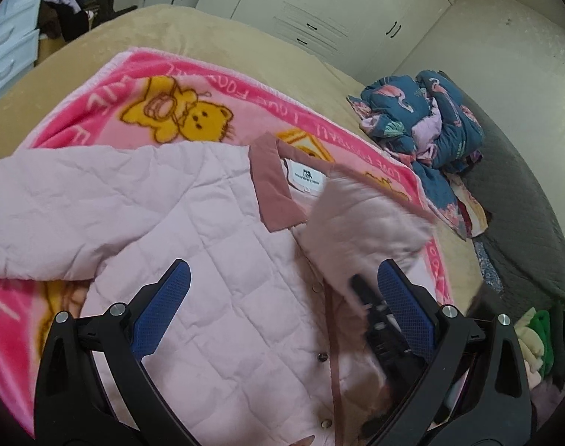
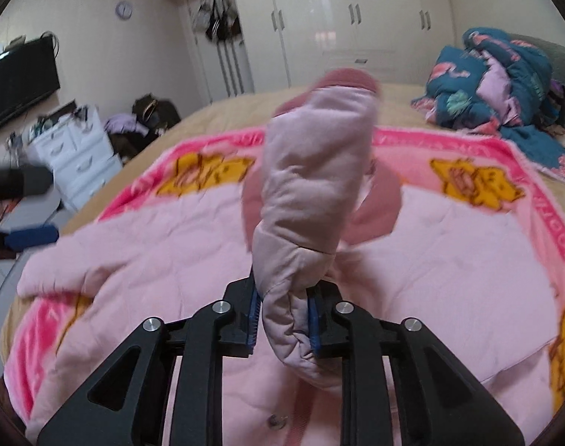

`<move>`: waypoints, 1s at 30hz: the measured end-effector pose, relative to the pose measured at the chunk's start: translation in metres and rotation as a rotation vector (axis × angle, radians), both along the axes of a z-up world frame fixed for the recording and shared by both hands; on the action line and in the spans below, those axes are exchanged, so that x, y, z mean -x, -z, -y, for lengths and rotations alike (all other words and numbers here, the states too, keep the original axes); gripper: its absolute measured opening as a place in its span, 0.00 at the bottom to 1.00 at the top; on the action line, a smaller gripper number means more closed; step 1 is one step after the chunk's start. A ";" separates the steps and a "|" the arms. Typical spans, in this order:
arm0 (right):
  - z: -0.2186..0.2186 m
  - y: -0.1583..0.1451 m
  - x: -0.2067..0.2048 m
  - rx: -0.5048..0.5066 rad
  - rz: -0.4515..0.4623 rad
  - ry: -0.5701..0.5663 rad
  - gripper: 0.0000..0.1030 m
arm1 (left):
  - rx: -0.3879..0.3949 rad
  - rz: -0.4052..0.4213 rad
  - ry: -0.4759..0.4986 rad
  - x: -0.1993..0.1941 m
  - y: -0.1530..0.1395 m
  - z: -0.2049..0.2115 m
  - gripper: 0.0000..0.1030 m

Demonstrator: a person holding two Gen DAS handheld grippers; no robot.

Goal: Fold large clothes
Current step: 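Lay the sleeve across the jacket front and open the right tool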

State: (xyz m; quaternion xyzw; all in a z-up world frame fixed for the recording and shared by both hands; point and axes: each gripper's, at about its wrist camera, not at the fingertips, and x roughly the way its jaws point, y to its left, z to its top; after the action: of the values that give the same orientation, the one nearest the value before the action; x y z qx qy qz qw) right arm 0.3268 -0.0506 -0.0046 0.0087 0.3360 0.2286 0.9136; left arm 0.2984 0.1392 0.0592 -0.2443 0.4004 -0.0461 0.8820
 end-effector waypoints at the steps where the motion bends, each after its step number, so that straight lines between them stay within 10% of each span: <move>1: -0.003 0.003 0.002 0.007 -0.001 -0.011 0.24 | 0.007 -0.004 -0.002 0.000 0.003 -0.002 0.92; 18: -0.029 0.031 0.043 0.047 -0.138 -0.181 0.72 | 0.127 -0.092 -0.021 0.001 0.042 -0.010 0.92; 30: 0.079 0.002 0.067 -0.052 -0.106 0.025 0.74 | 0.229 -0.227 0.024 -0.010 0.111 0.016 0.90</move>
State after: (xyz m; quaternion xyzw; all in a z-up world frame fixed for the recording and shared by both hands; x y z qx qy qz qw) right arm 0.2598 -0.1292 -0.0062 0.0489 0.3778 0.2250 0.8968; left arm 0.3087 0.1232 -0.0519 -0.3423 0.4924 -0.0740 0.7968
